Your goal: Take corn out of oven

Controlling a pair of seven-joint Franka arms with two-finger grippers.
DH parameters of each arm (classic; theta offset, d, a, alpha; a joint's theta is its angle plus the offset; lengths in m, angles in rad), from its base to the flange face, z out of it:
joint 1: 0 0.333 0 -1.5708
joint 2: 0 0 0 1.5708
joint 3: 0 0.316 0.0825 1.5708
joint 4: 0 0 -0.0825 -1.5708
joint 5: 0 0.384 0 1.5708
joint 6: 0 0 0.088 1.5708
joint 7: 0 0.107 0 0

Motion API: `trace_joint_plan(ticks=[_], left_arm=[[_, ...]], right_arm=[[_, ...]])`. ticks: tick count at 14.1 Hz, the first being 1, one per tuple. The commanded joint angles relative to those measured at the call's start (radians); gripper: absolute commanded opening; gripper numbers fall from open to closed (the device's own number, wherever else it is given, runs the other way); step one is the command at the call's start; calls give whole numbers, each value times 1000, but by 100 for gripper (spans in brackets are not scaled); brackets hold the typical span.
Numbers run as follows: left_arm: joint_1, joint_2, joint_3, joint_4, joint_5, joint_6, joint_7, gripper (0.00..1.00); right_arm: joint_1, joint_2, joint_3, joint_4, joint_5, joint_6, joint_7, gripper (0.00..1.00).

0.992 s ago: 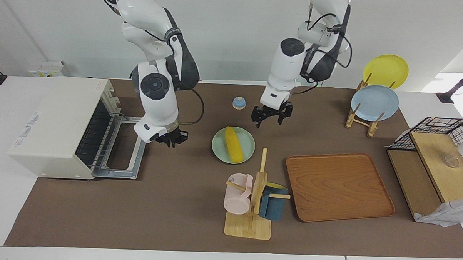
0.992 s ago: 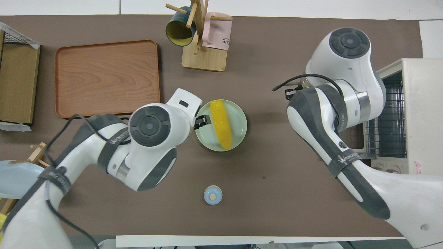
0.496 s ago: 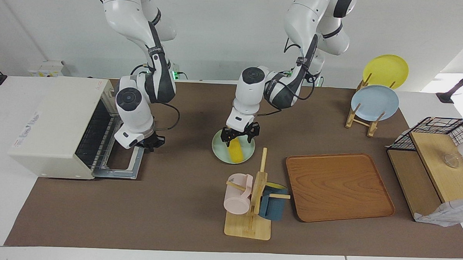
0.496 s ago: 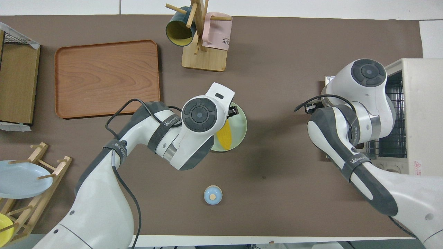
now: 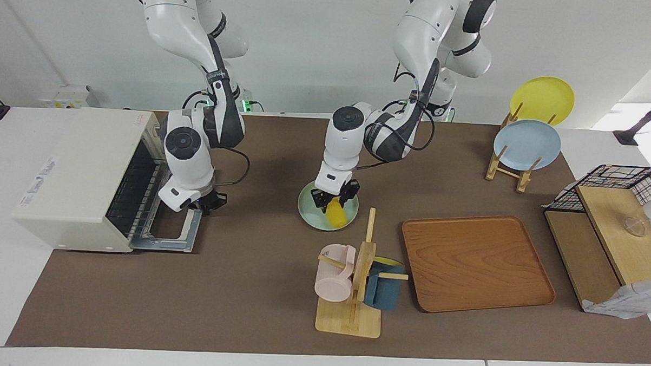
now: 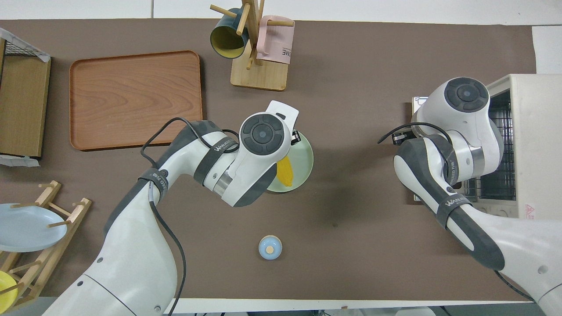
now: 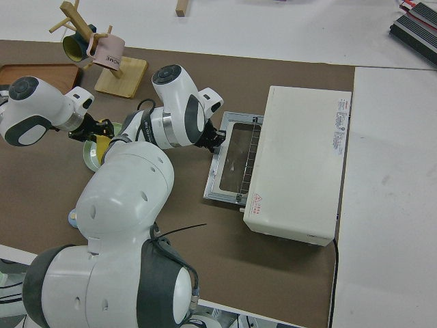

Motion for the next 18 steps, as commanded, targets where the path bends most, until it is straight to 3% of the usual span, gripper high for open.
trace_joint_plan(ticks=[1,3,6,9,12,13,14,15,16,17,18], left_arm=[[92,-100,26,12,12,-171,47,0],[230,-120,26,-20,12,-206,256,0],[421,-97,26,-67,12,-77,554,0],[524,8,26,-22,13,40,720,0],[576,127,26,126,15,67,780,0],[593,130,26,133,15,65,856,17],[590,130,25,128,10,73,938,68],[585,125,28,127,10,64,969,100],[587,119,28,130,10,50,971,100],[596,58,26,119,10,6,969,100],[601,-6,31,95,10,-66,977,100]], right_arm=[[-17,1,9,-3,-47,16,-19,3],[-18,3,11,32,-111,-22,-31,3],[-27,-12,9,138,-116,-189,-137,3],[-76,-89,12,187,-86,-324,-221,3],[-113,-144,9,219,-52,-413,-281,3],[-133,-149,11,233,-50,-439,-307,4],[-156,-163,9,244,-43,-467,-338,5],[-173,-180,9,244,-14,-477,-364,7],[-188,-199,9,253,26,-499,-369,14],[-192,-213,8,294,81,-545,-366,36],[-189,-217,8,363,112,-609,-361,67]])
